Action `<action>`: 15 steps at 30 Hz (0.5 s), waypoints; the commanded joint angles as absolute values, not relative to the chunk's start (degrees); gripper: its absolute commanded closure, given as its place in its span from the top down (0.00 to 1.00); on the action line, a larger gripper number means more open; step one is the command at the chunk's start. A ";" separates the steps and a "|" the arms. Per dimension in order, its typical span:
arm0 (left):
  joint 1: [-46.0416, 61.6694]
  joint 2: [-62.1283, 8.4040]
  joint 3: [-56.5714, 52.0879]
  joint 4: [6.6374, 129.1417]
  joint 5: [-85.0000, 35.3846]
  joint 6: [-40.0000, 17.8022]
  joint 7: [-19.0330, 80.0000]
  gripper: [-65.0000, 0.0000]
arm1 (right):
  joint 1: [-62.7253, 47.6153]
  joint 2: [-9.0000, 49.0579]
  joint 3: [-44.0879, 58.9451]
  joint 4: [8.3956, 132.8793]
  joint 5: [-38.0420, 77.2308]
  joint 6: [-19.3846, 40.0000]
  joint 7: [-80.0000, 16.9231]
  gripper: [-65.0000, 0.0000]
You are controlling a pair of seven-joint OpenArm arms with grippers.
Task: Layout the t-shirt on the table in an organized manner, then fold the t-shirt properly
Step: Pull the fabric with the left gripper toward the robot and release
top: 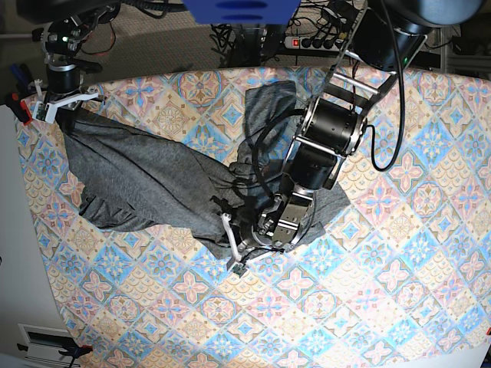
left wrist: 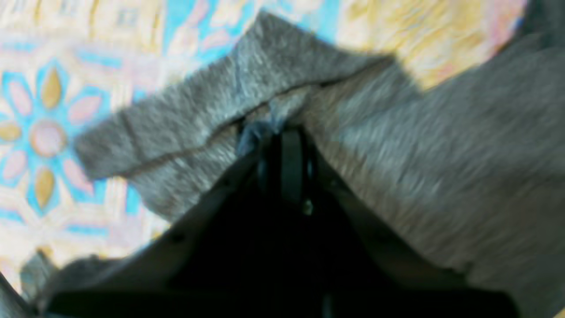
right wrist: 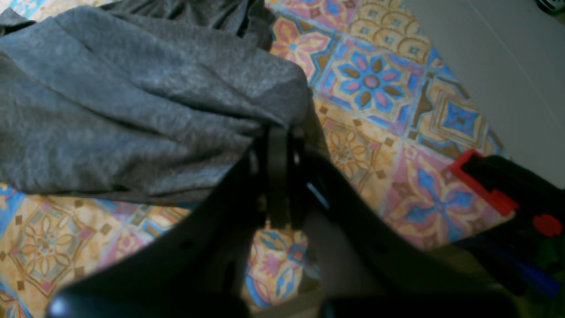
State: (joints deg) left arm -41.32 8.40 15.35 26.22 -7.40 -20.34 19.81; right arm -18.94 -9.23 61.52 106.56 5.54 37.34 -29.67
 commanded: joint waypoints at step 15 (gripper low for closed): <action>-36.00 7.52 15.34 72.84 -9.98 -20.35 37.23 0.00 | -18.68 -8.57 61.32 107.56 6.29 37.32 -28.44 0.00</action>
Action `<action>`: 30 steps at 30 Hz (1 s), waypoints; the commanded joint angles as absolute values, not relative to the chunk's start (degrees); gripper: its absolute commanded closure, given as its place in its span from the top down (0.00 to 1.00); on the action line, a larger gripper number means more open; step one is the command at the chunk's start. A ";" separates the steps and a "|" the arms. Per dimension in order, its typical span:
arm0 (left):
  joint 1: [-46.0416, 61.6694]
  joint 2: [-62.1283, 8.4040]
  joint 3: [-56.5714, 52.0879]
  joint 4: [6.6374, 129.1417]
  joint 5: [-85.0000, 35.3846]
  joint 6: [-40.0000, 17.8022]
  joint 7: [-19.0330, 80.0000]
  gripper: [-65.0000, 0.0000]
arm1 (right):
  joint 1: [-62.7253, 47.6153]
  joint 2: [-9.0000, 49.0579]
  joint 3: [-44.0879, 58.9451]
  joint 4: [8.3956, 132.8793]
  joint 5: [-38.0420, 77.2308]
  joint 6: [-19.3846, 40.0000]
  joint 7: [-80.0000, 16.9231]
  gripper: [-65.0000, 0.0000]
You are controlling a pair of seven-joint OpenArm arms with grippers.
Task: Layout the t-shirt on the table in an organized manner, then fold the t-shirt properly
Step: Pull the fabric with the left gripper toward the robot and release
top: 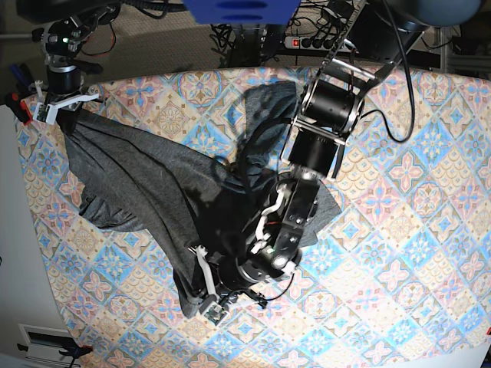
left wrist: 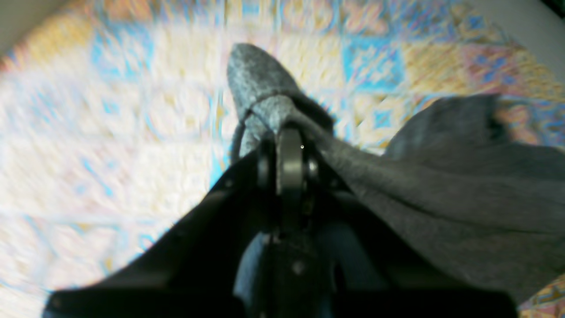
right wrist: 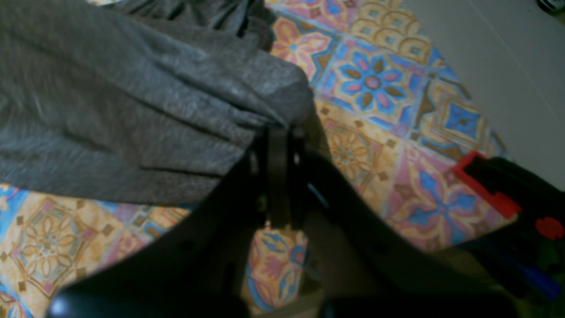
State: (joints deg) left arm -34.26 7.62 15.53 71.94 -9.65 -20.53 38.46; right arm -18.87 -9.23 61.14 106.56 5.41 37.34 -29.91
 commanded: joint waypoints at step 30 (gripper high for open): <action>29.67 -12.18 -7.25 121.27 -10.33 -20.97 31.78 0.00 | -12.35 -8.48 61.67 107.12 6.29 37.32 -28.53 0.00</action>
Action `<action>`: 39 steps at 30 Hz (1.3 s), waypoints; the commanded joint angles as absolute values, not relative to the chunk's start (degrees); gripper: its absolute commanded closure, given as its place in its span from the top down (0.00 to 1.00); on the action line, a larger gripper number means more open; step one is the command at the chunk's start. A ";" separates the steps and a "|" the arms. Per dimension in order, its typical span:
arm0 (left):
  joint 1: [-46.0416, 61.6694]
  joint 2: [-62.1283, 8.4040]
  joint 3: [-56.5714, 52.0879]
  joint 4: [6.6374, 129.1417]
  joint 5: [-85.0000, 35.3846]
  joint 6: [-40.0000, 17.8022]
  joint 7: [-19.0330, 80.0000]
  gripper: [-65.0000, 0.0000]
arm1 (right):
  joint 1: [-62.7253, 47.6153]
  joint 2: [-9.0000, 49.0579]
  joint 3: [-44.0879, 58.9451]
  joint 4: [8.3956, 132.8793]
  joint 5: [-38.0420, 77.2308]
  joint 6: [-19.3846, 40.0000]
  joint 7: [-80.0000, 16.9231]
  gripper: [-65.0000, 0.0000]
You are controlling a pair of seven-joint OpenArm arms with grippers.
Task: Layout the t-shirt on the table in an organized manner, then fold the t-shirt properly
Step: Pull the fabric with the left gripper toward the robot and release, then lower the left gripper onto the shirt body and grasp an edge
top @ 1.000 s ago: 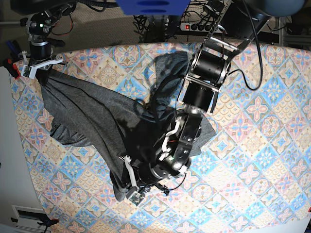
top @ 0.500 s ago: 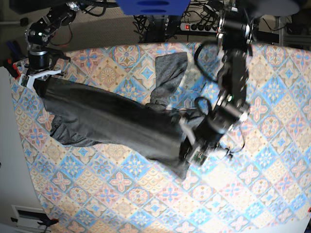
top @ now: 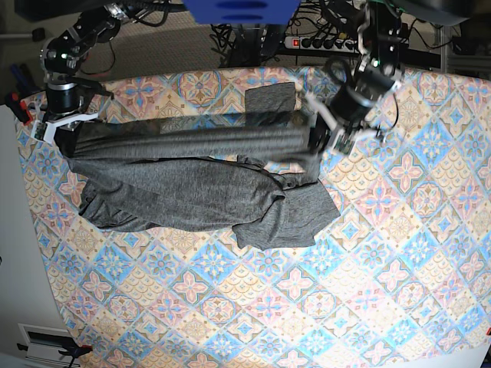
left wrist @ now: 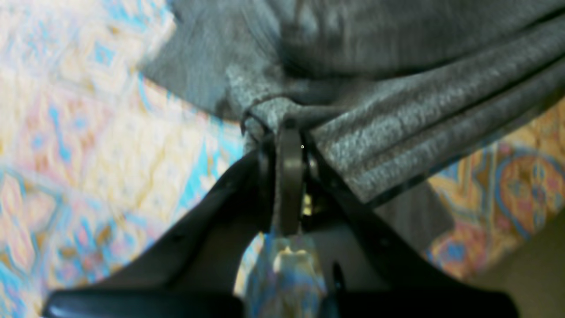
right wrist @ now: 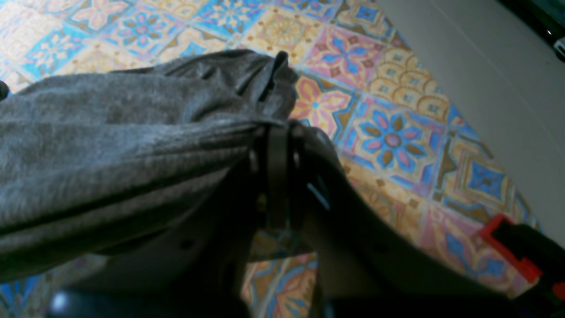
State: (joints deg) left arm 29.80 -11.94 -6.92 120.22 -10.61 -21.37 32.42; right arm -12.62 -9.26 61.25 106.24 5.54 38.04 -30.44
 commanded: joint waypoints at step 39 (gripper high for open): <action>36.35 -11.91 -13.23 121.27 -10.33 -25.27 25.01 0.51 | -12.44 -8.48 61.85 98.51 6.20 32.66 -28.53 0.00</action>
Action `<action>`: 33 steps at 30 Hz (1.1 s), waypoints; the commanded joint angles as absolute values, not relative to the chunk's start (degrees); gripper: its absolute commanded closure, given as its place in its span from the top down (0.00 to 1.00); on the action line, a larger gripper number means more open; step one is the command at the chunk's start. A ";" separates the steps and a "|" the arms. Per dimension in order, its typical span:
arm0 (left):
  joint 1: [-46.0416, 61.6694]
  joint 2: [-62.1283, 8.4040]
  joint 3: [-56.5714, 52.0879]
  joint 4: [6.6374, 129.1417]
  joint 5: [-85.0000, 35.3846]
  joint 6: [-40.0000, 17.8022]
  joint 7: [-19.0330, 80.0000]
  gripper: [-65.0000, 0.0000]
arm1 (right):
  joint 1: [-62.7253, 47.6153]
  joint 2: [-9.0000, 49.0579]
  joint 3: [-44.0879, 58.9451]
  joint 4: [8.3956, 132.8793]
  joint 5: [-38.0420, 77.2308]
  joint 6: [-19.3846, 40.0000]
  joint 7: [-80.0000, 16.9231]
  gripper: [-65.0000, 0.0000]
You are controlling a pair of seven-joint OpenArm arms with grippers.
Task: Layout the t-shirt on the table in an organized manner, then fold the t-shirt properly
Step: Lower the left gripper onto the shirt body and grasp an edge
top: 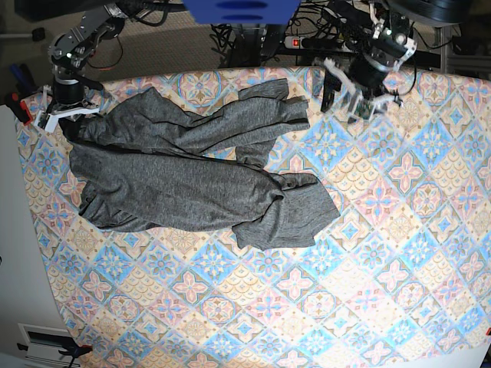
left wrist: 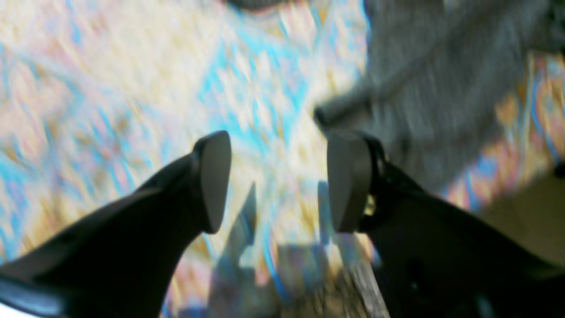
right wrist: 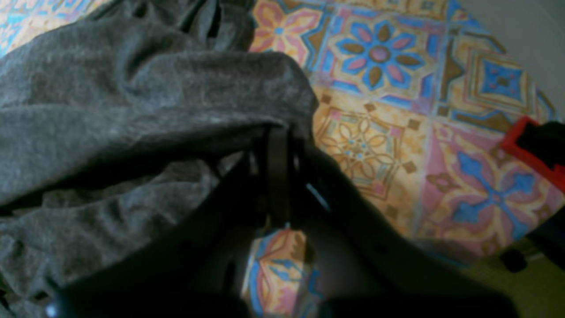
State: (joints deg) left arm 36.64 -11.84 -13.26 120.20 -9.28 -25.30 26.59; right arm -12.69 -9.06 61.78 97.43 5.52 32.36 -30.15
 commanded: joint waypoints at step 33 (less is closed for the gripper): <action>-10.59 2.59 -8.31 97.45 -10.15 -25.19 66.95 0.52 | -13.58 -8.48 61.76 99.03 6.20 32.75 -28.53 0.00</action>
State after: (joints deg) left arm -9.39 2.42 -8.36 96.77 -9.45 -25.28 67.85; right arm -13.67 -9.21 61.60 97.76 5.37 32.53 -30.13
